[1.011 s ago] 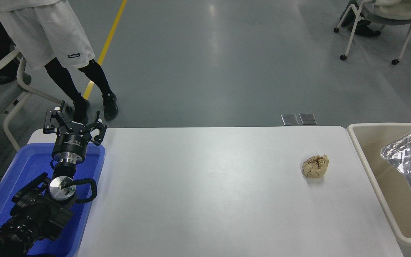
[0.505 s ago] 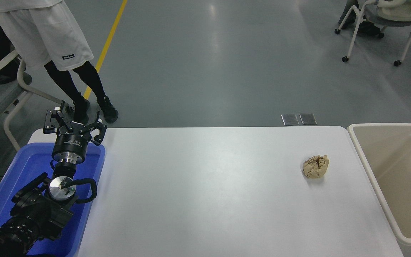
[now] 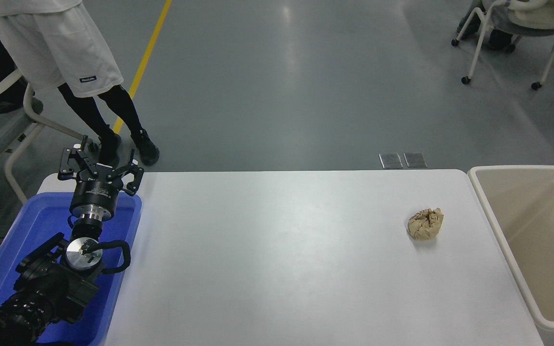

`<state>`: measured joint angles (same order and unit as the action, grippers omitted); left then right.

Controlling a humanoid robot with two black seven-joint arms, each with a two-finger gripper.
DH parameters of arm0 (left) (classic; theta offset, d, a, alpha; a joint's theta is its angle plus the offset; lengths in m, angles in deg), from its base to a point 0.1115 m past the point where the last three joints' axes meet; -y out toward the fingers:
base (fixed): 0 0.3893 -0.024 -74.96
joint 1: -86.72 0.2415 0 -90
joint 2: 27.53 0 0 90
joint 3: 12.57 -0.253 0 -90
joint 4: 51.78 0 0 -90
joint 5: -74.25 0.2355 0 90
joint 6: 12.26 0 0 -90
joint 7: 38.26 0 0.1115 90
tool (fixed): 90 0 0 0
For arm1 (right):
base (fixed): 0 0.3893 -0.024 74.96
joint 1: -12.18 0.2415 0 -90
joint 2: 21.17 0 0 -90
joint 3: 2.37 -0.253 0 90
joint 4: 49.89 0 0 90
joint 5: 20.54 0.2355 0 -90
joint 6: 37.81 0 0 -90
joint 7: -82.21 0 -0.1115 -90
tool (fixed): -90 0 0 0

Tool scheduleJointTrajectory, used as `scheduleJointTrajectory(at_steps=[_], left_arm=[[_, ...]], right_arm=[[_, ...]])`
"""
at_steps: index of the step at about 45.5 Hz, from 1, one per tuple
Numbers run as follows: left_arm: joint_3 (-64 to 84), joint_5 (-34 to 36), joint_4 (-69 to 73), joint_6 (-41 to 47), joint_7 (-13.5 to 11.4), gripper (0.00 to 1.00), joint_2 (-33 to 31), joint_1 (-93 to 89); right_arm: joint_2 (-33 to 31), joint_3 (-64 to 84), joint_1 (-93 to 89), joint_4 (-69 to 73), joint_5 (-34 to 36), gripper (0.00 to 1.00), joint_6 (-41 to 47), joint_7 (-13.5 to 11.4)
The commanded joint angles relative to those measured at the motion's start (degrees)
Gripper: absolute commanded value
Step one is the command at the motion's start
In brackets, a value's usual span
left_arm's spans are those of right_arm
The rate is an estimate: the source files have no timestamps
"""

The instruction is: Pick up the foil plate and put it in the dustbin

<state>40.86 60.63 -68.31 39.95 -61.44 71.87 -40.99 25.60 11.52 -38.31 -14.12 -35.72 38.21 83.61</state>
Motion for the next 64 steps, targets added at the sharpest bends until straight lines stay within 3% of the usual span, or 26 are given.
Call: scheduleJointTrajectory(at_steps=[1,11,30,44,64], left_arm=[[0.0,0.0,0.0,0.0,0.0,0.99,0.0,0.0],[0.0,0.0,0.0,0.0,0.0,0.99,0.0,0.0],[0.0,0.0,0.0,0.0,0.1,0.99,0.0,0.0],[0.0,0.0,0.0,0.0,0.1,0.99,0.0,0.0],[0.0,0.0,0.0,0.0,0.1,0.99,0.0,0.0]], right_arm=[[-6.5,10.1,7.9,15.2,-1.3,0.99,1.1,0.0],[-9.7,21.0,18.8,27.5,-1.5,1.00,5.9,0.0],[-8.1,33.7,36.1,29.0,-2.5,1.00,40.9,-0.1],[-0.1,43.9,47.5,29.0,-3.2,1.00,59.0,-0.1],[7.0,44.0,61.8,29.2,-6.4,1.00,59.0,-0.1]])
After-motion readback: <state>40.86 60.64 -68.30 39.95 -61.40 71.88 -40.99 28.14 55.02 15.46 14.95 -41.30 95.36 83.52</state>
